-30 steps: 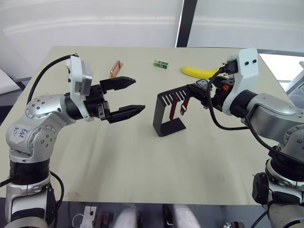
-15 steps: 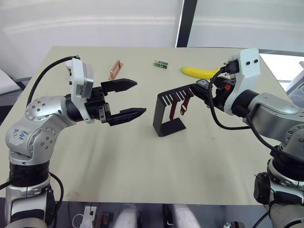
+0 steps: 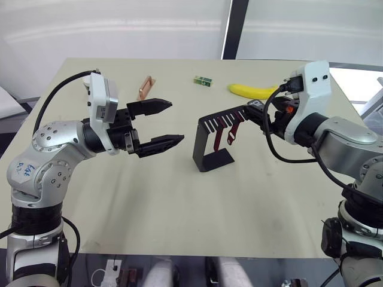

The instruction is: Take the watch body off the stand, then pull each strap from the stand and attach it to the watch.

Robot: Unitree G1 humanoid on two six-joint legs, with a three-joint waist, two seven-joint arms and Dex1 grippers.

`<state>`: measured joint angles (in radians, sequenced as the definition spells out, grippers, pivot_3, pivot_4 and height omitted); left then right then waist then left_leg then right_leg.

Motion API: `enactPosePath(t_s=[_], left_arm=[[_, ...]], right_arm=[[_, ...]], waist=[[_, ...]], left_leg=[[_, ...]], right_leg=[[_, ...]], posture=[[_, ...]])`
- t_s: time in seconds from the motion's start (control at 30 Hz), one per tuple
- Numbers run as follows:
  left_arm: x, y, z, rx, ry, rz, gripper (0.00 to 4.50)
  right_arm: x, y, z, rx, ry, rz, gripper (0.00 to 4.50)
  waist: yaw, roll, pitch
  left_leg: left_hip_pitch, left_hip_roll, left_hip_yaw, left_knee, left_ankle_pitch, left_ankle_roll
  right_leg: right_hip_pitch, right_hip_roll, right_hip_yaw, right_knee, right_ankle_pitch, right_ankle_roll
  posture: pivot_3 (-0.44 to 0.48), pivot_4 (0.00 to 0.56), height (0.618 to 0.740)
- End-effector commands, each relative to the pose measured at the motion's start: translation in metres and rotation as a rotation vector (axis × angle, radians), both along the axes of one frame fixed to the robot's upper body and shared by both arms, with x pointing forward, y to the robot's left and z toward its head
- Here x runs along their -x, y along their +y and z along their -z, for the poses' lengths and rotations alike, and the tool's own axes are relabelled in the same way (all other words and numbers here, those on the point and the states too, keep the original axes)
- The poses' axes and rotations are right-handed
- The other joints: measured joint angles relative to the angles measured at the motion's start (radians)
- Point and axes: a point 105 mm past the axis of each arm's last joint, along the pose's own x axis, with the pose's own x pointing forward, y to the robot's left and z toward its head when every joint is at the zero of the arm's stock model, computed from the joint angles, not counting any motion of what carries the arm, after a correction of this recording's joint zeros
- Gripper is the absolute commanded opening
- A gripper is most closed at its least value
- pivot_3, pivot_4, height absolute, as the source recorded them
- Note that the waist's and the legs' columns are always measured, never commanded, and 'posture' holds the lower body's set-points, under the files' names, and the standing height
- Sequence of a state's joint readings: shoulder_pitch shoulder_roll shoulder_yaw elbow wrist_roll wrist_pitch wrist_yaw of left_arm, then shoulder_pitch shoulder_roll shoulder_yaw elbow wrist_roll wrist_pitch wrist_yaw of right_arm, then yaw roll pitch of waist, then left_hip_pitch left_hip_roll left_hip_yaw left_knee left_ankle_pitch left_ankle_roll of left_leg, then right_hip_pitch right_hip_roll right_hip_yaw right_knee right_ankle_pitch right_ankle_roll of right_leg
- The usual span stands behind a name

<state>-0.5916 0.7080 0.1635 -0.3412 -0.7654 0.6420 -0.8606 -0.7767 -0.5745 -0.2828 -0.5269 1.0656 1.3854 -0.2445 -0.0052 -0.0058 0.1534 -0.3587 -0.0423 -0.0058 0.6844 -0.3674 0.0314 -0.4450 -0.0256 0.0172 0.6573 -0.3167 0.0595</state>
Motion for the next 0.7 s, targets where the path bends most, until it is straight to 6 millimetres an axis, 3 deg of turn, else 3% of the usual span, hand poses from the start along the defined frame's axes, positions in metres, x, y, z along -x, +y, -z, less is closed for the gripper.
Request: enactPosePath(t_s=[0.03, 0.17, 0.27, 0.7], left_arm=[[0.0051, -0.0028, -0.0118, 0.001, -0.060, 0.008, 4.50], [0.0052, -0.0028, -0.0122, 0.000, -0.061, 0.007, 4.50], [0.0048, -0.0025, -0.0130, -0.001, -0.063, 0.005, 4.50], [0.0029, -0.0021, -0.0150, -0.001, -0.071, -0.003, 4.50]], right_arm=[[0.0032, -0.0022, -0.0066, 0.005, -0.034, 0.003, 3.97], [0.0031, -0.0023, -0.0061, 0.004, -0.033, 0.003, 3.97], [0.0031, -0.0021, -0.0060, 0.002, -0.034, 0.002, 3.22], [0.0024, -0.0007, -0.0022, -0.006, -0.018, -0.009, 3.22]], waist=[[0.000, 0.000, 0.000], [0.000, 0.000, 0.000], [0.000, 0.000, 0.000], [0.000, 0.000, 0.000]], left_leg=[[0.000, 0.000, 0.000, 0.000, 0.000, 0.000], [0.000, 0.000, 0.000, 0.000, 0.000, 0.000], [0.000, 0.000, 0.000, 0.000, 0.000, 0.000], [0.000, 0.000, 0.000, 0.000, 0.000, 0.000]], right_leg=[[0.000, 0.000, 0.000, 0.000, 0.000, 0.000], [0.000, 0.000, 0.000, 0.000, 0.000, 0.000], [0.000, 0.000, 0.000, 0.000, 0.000, 0.000], [0.000, 0.000, 0.000, 0.000, 0.000, 0.000]], posture=[[0.000, 0.150, 0.740], [0.000, 0.150, 0.740], [0.000, 0.150, 0.740], [0.000, 0.150, 0.740]])
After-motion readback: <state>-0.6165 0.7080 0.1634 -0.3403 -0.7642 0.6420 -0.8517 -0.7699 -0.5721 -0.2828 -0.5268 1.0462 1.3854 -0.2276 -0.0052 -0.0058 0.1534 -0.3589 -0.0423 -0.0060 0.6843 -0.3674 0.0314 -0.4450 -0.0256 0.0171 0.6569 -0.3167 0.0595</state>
